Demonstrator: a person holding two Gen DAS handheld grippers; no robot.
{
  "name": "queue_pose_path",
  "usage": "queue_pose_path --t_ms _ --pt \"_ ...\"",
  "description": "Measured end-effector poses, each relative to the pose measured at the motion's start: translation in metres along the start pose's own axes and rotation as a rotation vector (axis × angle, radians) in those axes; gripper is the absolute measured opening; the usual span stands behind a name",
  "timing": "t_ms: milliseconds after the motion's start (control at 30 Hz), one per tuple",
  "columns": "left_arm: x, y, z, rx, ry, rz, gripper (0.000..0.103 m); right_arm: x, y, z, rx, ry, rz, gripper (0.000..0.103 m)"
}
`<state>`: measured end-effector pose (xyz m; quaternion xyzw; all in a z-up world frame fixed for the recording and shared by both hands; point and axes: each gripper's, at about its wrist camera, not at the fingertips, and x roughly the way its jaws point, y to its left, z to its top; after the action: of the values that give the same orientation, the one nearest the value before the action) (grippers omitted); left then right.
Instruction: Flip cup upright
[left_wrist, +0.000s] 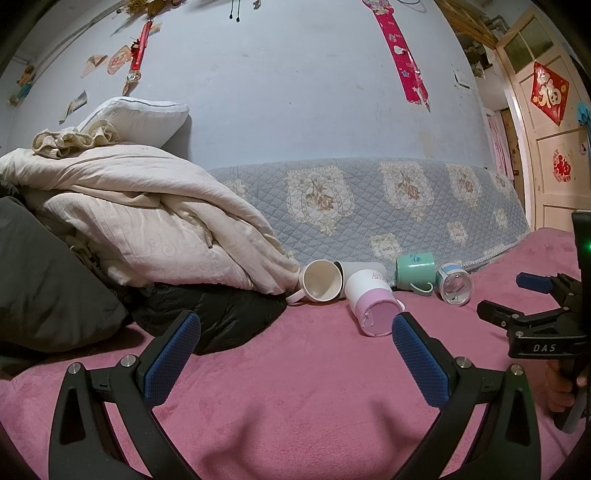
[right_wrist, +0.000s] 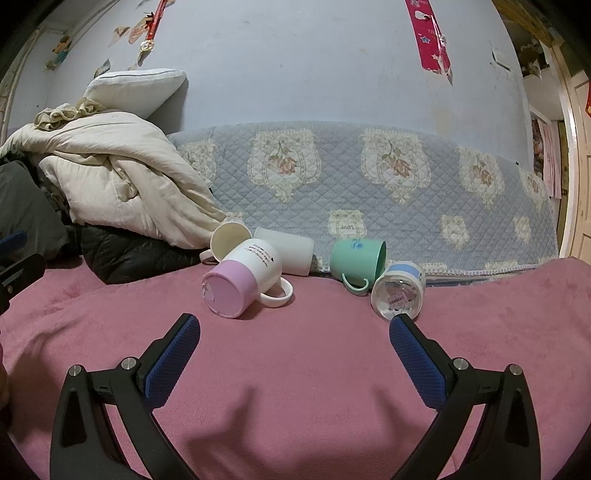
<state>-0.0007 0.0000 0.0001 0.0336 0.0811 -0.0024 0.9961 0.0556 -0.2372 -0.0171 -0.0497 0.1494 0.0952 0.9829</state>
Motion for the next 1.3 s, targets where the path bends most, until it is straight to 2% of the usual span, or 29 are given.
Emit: queue_pose_path --t_ms 1300 --pt "-0.0019 0.0002 0.0001 0.007 -0.003 -0.001 0.103 0.0054 -0.0027 -0.002 0.01 0.021 0.0 0.103"
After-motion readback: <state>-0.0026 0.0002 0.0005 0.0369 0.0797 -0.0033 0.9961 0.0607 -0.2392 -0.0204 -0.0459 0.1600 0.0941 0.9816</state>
